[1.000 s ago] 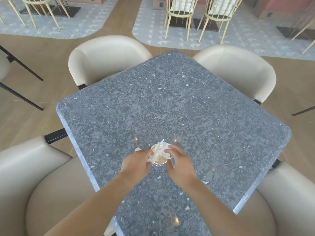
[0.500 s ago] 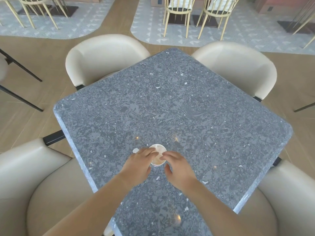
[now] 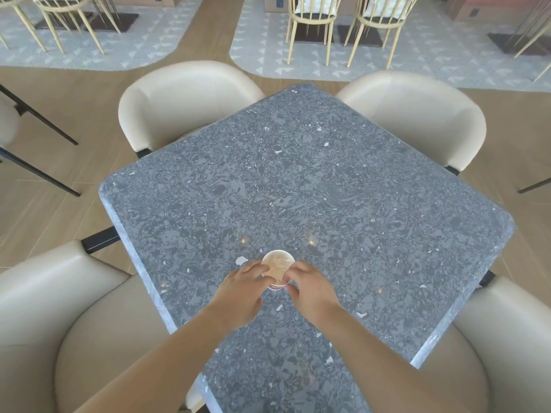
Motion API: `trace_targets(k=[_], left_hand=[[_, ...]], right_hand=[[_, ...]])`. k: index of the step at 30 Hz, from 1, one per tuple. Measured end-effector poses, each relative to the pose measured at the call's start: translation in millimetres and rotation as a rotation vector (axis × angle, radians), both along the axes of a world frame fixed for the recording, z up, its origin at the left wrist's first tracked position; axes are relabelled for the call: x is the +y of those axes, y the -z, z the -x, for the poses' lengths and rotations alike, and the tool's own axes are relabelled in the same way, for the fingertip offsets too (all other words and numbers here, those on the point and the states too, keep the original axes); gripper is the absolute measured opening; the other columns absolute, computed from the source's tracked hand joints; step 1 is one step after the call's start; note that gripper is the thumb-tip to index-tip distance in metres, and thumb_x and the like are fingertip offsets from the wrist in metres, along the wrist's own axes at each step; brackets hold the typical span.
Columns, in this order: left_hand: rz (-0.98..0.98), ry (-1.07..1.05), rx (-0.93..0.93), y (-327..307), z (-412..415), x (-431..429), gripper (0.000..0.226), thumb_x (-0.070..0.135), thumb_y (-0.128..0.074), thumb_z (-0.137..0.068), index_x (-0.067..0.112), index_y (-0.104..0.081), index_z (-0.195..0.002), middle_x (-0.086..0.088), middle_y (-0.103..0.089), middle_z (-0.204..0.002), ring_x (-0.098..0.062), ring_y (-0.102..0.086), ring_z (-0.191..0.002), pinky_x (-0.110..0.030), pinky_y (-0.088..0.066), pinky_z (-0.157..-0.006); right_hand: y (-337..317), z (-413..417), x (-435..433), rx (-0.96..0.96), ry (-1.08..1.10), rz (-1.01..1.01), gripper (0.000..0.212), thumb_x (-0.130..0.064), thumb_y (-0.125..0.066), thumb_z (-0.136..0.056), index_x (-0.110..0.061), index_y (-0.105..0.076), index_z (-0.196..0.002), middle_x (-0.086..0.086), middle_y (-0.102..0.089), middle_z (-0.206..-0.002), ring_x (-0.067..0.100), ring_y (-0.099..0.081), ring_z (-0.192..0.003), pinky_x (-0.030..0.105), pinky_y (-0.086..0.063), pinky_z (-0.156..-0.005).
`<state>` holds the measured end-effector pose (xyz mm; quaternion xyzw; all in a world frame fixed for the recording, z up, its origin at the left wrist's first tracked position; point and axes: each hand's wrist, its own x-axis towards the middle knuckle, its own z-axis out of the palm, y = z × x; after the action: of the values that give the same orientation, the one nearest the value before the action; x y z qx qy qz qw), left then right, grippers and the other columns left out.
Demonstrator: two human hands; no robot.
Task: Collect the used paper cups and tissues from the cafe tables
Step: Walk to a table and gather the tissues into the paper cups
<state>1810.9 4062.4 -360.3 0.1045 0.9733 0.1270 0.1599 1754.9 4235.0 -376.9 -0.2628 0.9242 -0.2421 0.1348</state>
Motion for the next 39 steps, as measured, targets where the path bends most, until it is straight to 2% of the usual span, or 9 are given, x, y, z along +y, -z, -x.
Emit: trace_targets(k=[5, 8, 10, 17, 22, 26, 31, 34, 39], left_hand=[[-0.102, -0.021, 0.150, -13.0, -14.1, -7.5, 0.037, 0.021, -0.053, -0.090, 0.029, -0.052, -0.126, 0.008, -0.039, -0.140, -0.010, -0.028, -0.136, -0.031, -0.034, -0.105], [-0.164, 0.001, 0.352, -30.0, -26.1, -10.6, 0.028, 0.014, -0.077, -0.072, 0.023, -0.069, -0.098, 0.003, -0.063, -0.110, -0.020, -0.060, -0.109, -0.035, -0.052, -0.081], [-0.163, -0.022, 0.440, -36.0, -37.1, -10.6, 0.027, 0.018, -0.085, -0.063, 0.024, -0.071, -0.085, 0.005, -0.066, -0.095, -0.018, -0.067, -0.093, -0.031, -0.054, -0.071], [-0.271, -0.174, 0.471, -34.6, -72.4, -11.9, 0.019, 0.018, -0.083, -0.068, 0.021, -0.070, -0.082, 0.005, -0.067, -0.091, -0.024, -0.066, -0.083, -0.037, -0.054, -0.067], [-0.302, -0.202, 0.469, -40.2, -99.0, -14.6, 0.012, 0.014, -0.077, -0.075, 0.016, -0.071, -0.085, 0.002, -0.068, -0.093, -0.024, -0.066, -0.084, -0.035, -0.052, -0.072], [-0.288, -0.246, 0.466, -44.3, -127.7, -16.1, 0.011, 0.015, -0.074, -0.078, 0.012, -0.071, -0.088, -0.001, -0.068, -0.097, -0.027, -0.065, -0.089, -0.038, -0.052, -0.077], [-0.257, -0.338, 0.473, -52.7, -167.8, -6.1, 0.012, 0.017, -0.073, -0.080, 0.013, -0.072, -0.091, -0.002, -0.069, -0.099, -0.027, -0.065, -0.090, -0.027, -0.044, -0.077], [-0.249, -0.379, 0.467, -58.6, -188.7, 8.6, 0.013, 0.018, -0.071, -0.082, 0.013, -0.072, -0.094, -0.002, -0.069, -0.102, -0.027, -0.064, -0.095, -0.030, -0.048, -0.078], [-0.228, -0.484, 0.491, -61.9, -231.7, 59.6, 0.013, 0.021, -0.068, -0.084, 0.020, -0.071, -0.096, 0.005, -0.067, -0.105, -0.021, -0.062, -0.099, -0.029, -0.050, -0.074]], right_hand=[[-12.5, -13.6, 2.5, 0.056, -0.037, 0.117, 0.009, -0.011, -0.059, -0.087, -0.013, -0.063, -0.094, -0.002, -0.057, -0.104, 0.018, -0.058, -0.090, 0.021, -0.041, -0.068], [-25.5, -27.4, 3.4, 0.082, -0.034, 0.193, 0.009, -0.009, -0.062, -0.085, -0.011, -0.064, -0.093, -0.001, -0.059, -0.102, 0.017, -0.060, -0.087, 0.023, -0.047, -0.070], [-34.3, -38.1, 2.1, 0.096, -0.027, 0.238, 0.008, -0.010, -0.064, -0.084, -0.012, -0.065, -0.092, -0.003, -0.059, -0.100, 0.013, -0.060, -0.085, 0.019, -0.045, -0.069], [-51.4, -70.5, -1.5, 0.117, -0.033, 0.263, 0.008, -0.011, -0.067, -0.081, -0.014, -0.067, -0.089, -0.003, -0.062, -0.100, 0.014, -0.062, -0.087, 0.028, -0.051, -0.073], [-53.9, -93.1, -4.2, 0.153, -0.017, 0.276, 0.010, -0.010, -0.068, -0.080, -0.014, -0.068, -0.090, -0.001, -0.057, -0.108, 0.007, -0.058, -0.090, 0.017, -0.044, -0.076], [-50.8, -115.9, -8.3, 0.150, -0.019, 0.320, 0.010, -0.011, -0.069, -0.080, -0.014, -0.069, -0.089, 0.001, -0.055, -0.110, -0.001, -0.050, -0.092, 0.023, -0.048, -0.076], [-59.5, -141.6, -5.7, 0.165, -0.125, 0.354, 0.010, -0.014, -0.071, -0.079, -0.012, -0.069, -0.088, 0.004, -0.056, -0.105, 0.005, -0.053, -0.090, 0.023, -0.048, -0.076], [-66.8, -156.0, 6.7, 0.166, -0.171, 0.373, 0.009, -0.012, -0.071, -0.079, -0.009, -0.070, -0.088, 0.006, -0.057, -0.106, 0.012, -0.057, -0.089, 0.029, -0.050, -0.076], [-71.3, -184.5, 48.6, 0.168, -0.283, 0.343, 0.008, -0.011, -0.070, -0.080, -0.009, -0.069, -0.088, 0.006, -0.058, -0.108, 0.017, -0.058, -0.093, 0.019, -0.041, -0.079]])
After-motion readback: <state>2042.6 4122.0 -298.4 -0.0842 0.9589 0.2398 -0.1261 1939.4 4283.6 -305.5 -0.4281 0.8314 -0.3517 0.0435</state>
